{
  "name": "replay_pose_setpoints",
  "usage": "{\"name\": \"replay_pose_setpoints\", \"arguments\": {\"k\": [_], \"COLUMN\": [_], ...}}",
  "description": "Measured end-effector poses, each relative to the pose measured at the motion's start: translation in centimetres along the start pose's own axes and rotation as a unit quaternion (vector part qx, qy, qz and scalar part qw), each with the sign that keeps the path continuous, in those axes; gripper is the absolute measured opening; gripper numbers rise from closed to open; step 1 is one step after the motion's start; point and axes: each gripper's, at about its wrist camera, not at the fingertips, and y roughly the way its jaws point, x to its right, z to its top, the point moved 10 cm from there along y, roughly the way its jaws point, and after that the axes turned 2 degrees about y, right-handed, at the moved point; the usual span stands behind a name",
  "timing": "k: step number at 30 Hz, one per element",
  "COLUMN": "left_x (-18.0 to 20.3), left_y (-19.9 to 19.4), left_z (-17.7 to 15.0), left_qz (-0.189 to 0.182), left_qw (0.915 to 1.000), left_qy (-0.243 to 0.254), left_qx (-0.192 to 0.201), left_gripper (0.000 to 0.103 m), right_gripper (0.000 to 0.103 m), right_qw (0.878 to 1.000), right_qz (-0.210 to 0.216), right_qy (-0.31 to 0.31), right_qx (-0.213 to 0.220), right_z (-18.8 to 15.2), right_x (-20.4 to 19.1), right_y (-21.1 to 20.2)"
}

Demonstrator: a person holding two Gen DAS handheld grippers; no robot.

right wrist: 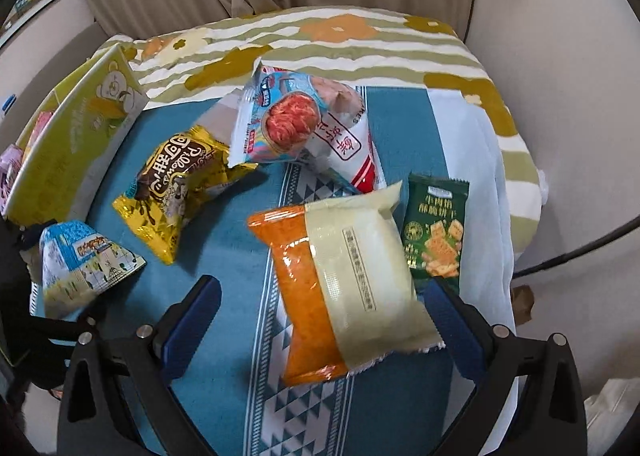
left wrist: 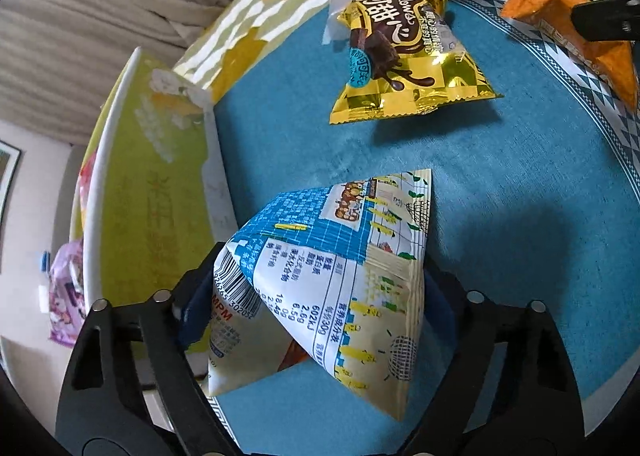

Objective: Organize snacks
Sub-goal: 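Grasp the blue-white chip bag with the left gripper while the right grasps the orange-cream bread bag, then carry both bags over the box and open both grippers to drop them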

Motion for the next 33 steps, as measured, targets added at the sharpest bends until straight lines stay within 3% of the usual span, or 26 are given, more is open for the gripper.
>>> {"name": "replay_pose_setpoints", "arguments": {"k": [3, 13, 21, 33], "left_x": [-0.4, -1.0, -1.1, -3.6], "left_y": [0.1, -1.0, -2.4, -8.8], "left_z": [0.3, 1.1, 0.8, 1.1], "left_qz": [-0.009, -0.048, -0.061, -0.072], "left_qw": [0.9999, 0.9982, 0.9963, 0.9890], "left_qy": [-0.001, -0.032, -0.056, -0.108], "left_qx": [0.005, 0.016, 0.024, 0.070], "left_gripper": [0.077, 0.070, 0.070, 0.070], "right_gripper": [0.089, 0.085, 0.060, 0.058], "right_qw": [1.000, 1.000, 0.999, 1.000], "right_qz": [-0.007, -0.023, -0.032, 0.009], "right_qy": [-0.009, -0.011, -0.024, 0.006], "right_qx": [-0.008, -0.018, -0.010, 0.018], "right_z": [-0.1, -0.2, -0.2, 0.0], "right_x": [0.1, 0.8, 1.1, -0.1], "right_y": [0.7, 2.1, 1.8, -4.0]}}
